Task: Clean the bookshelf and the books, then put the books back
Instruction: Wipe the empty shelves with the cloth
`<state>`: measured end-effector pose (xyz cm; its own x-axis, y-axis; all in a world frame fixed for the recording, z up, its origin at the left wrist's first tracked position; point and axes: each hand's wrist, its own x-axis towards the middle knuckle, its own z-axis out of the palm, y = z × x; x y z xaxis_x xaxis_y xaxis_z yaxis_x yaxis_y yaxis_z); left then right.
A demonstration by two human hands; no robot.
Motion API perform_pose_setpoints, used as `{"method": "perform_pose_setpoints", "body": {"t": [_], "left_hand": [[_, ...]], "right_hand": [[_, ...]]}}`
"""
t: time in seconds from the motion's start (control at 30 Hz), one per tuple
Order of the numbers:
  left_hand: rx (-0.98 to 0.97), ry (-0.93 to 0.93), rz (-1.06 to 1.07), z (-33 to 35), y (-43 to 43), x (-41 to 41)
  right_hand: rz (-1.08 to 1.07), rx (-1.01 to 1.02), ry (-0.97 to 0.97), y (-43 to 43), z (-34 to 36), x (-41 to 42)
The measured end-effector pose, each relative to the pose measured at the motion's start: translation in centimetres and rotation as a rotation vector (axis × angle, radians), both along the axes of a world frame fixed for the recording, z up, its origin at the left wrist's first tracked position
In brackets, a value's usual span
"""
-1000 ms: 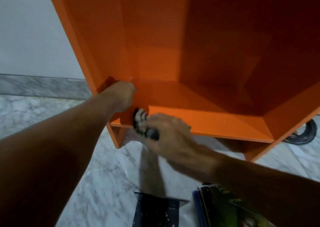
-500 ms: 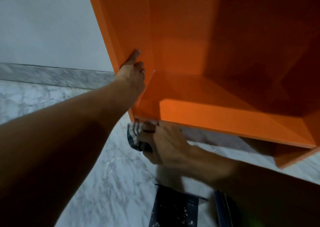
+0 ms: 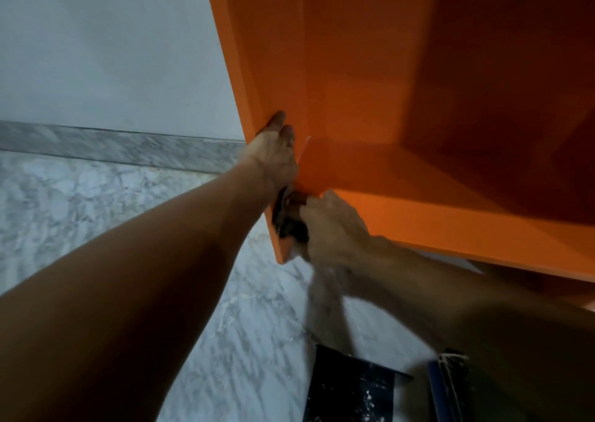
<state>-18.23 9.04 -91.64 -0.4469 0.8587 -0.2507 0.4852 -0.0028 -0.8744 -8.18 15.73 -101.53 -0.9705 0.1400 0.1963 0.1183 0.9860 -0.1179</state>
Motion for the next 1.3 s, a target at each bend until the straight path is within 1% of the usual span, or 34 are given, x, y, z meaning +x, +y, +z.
{"method": "perform_pose_setpoints", "body": {"t": [0.1, 0.13, 0.17, 0.2, 0.23, 0.27, 0.3, 0.33, 0.37, 0.4, 0.43, 0.5, 0.57, 0.67, 0.73, 0.8, 0.9, 1.0, 1.07, 1.13, 1.2, 1.3], "left_hand": [[-0.006, 0.017, 0.013, -0.2, -0.1, 0.0], [-0.006, 0.029, 0.011, -0.1, 0.0, 0.0], [-0.006, 0.034, 0.012, -0.1, 0.1, 0.1], [-0.004, 0.028, 0.012, -0.2, 0.1, 0.3], [-0.001, 0.017, 0.010, -0.3, 0.2, 0.3], [0.007, 0.007, 0.013, -0.5, 0.2, 0.2], [0.021, 0.006, 0.025, -0.7, 0.2, 0.1], [0.025, 0.007, 0.043, -0.9, 0.3, 0.1], [0.016, 0.009, 0.067, -1.2, 0.4, 0.1], [-0.005, 0.000, 0.098, -1.6, 0.5, 0.2], [-0.035, -0.017, 0.131, -2.0, 0.6, 0.5], [-0.077, -0.072, 0.179, -3.0, 0.7, 1.3], [-0.078, -0.112, 0.217, -3.9, 0.5, 2.1], [0.059, -0.196, 0.286, -5.9, 0.3, 2.5], [0.216, -0.359, 0.328, -7.3, 0.2, 3.4], [0.345, -0.544, 0.300, -8.3, 0.9, 5.5], [0.383, -0.679, 0.173, -9.5, 3.4, 9.1], [0.389, -0.702, 0.047, -10.3, 6.9, 13.7], [0.372, -0.719, -0.037, -10.4, 9.0, 16.8], [0.337, -0.745, -0.103, -10.3, 10.7, 18.8], [0.325, -0.766, -0.105, -9.9, 11.7, 20.1], [0.306, -0.824, -0.054, -9.6, 12.2, 20.8]], "right_hand": [[0.259, -0.031, -0.151, -2.4, -1.2, 5.7], [0.311, -0.046, -0.105, -2.8, -1.6, 6.7], [0.315, -0.086, 0.005, -2.7, -1.6, 6.7], [0.272, -0.092, 0.157, -2.2, -1.4, 6.3], [0.182, -0.074, 0.273, -1.5, -1.3, 5.2], [0.048, -0.032, 0.332, -0.9, -0.7, 4.3], [-0.085, 0.019, 0.286, -0.3, -0.3, 3.2], [-0.173, 0.082, 0.193, -0.1, -0.3, 2.2], [-0.209, 0.143, 0.096, -0.2, -0.6, 1.5], [-0.210, 0.182, 0.029, -0.4, -0.8, 1.1], [-0.199, 0.211, 0.002, -0.5, -1.2, 0.9], [-0.173, 0.288, 0.002, -0.2, -1.4, 1.6], [-0.170, 0.350, -0.036, 0.8, -1.5, 3.1], [-0.221, 0.409, -0.096, 2.4, -2.0, 6.5], [-0.272, 0.425, -0.163, 3.7, -1.6, 8.9], [-0.296, 0.399, -0.240, 5.5, -1.2, 11.9], [-0.364, 0.415, -0.312, 7.8, -0.6, 16.7], [-0.481, 0.485, -0.415, 10.3, -0.4, 21.7], [-0.586, 0.508, -0.414, 11.4, 0.5, 25.3], [-0.629, 0.487, -0.419, 11.9, 1.3, 27.8], [-0.674, 0.478, -0.487, 11.7, 1.9, 28.2], [-0.744, 0.459, -0.569, 9.9, 3.4, 26.1]]}}
